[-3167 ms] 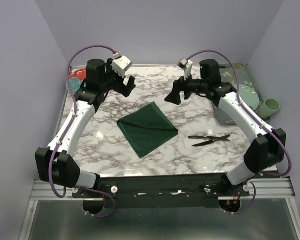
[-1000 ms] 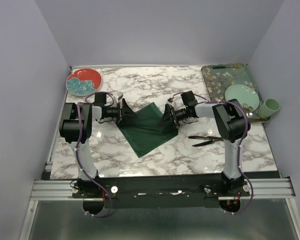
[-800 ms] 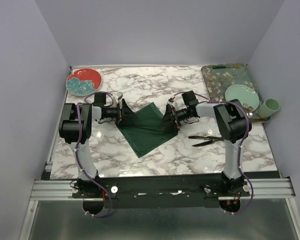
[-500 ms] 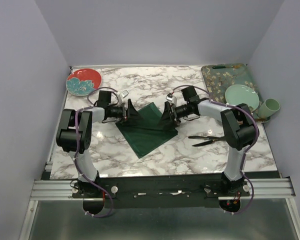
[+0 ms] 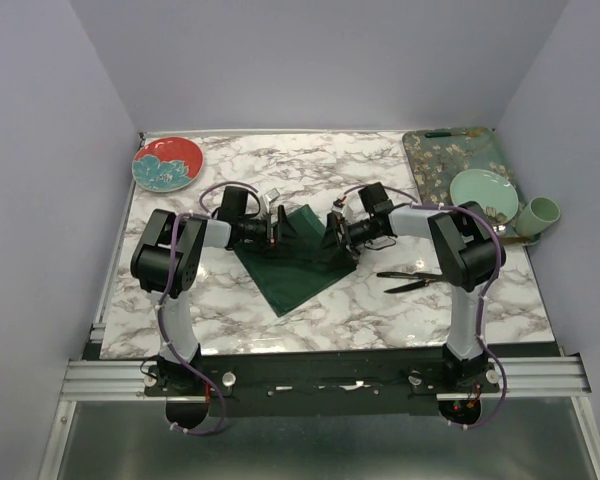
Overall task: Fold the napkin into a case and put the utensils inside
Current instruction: Smooth out the upper triangle-folded napkin at the center of the board.
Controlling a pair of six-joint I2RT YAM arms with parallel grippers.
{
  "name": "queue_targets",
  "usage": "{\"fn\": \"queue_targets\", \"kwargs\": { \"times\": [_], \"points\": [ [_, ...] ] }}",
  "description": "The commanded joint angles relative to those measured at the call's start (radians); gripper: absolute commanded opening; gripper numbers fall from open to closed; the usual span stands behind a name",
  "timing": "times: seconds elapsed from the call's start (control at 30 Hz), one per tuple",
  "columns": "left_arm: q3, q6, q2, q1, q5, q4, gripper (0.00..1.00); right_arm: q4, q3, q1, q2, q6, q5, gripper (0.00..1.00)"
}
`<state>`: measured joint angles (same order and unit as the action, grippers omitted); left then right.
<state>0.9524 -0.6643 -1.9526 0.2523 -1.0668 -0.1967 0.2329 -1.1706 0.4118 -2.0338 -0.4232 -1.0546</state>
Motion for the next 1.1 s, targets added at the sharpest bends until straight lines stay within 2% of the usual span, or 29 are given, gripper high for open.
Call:
{"fn": "queue_targets", "kwargs": {
  "times": [0.0, 0.23, 0.47, 0.63, 0.87, 1.0, 1.07],
  "points": [
    [-0.017, 0.054, -0.069, -0.053, 0.044, 0.022, 0.99, 0.052, 0.009, -0.028, -0.057, 0.047, 0.094, 1.00],
    [-0.026, 0.063, -0.033, -0.114, -0.025, 0.045, 0.99, 0.082, 0.022, -0.036, -0.066, 0.057, 0.122, 1.00],
    [0.023, 0.225, -0.028, -0.203, -0.033, 0.279, 0.99, 0.092, 0.023, -0.041, -0.072, 0.066, 0.137, 1.00],
    [0.058, 0.325, -0.054, -0.272, -0.038, 0.379, 0.99, 0.097, 0.022, -0.042, -0.065, 0.077, 0.143, 1.00],
    [0.104, 0.402, 0.021, -0.277, -0.074, 0.497, 0.99, 0.120, -0.011, -0.041, -0.033, 0.118, 0.110, 0.98],
    [0.186, 0.560, 0.102, -0.277, -0.004, 0.657, 0.99, 0.152, -0.052, -0.039, 0.068, 0.152, 0.059, 0.94],
    [0.210, 0.638, 0.152, -0.277, 0.104, 0.716, 0.97, 0.201, -0.102, -0.041, 0.104, 0.196, 0.076, 0.87]
  ]
}}
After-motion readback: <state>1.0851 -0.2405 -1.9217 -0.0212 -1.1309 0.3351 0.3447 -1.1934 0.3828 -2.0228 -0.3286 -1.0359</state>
